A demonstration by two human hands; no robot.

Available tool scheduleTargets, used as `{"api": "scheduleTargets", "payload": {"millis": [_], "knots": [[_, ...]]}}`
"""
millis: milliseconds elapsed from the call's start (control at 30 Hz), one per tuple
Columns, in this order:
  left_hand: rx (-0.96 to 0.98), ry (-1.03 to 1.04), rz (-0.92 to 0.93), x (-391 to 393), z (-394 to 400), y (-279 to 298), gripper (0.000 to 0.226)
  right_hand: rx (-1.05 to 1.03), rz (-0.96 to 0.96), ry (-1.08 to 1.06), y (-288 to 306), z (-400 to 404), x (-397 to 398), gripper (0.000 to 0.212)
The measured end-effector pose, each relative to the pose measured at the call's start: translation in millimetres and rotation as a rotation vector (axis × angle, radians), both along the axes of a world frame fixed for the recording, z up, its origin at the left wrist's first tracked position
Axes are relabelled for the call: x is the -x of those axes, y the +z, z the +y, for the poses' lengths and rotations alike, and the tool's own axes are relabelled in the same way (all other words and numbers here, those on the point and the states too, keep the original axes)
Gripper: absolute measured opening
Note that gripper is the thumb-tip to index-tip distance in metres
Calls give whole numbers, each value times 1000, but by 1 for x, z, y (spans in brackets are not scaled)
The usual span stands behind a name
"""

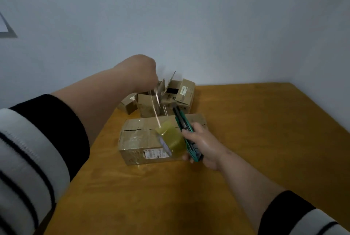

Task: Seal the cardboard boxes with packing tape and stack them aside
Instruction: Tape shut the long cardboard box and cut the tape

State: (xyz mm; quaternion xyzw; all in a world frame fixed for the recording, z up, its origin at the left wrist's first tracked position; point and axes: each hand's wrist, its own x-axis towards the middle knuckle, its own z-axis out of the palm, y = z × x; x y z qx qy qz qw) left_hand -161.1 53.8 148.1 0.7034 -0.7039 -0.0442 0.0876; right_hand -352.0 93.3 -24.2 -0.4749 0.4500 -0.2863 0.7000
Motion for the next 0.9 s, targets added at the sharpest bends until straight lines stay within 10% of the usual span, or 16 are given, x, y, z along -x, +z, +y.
{"api": "scheduleTargets", "payload": {"millis": [300, 567, 900], "knots": [[-410, 200, 501, 0, 11, -97, 5, -37, 356, 87, -31, 21, 71, 35], [-408, 281, 495, 20, 17, -172, 11, 85, 688, 248, -70, 7, 86, 18], [-410, 308, 500, 38, -16, -190, 9, -83, 598, 444, -58, -55, 128, 20]]}}
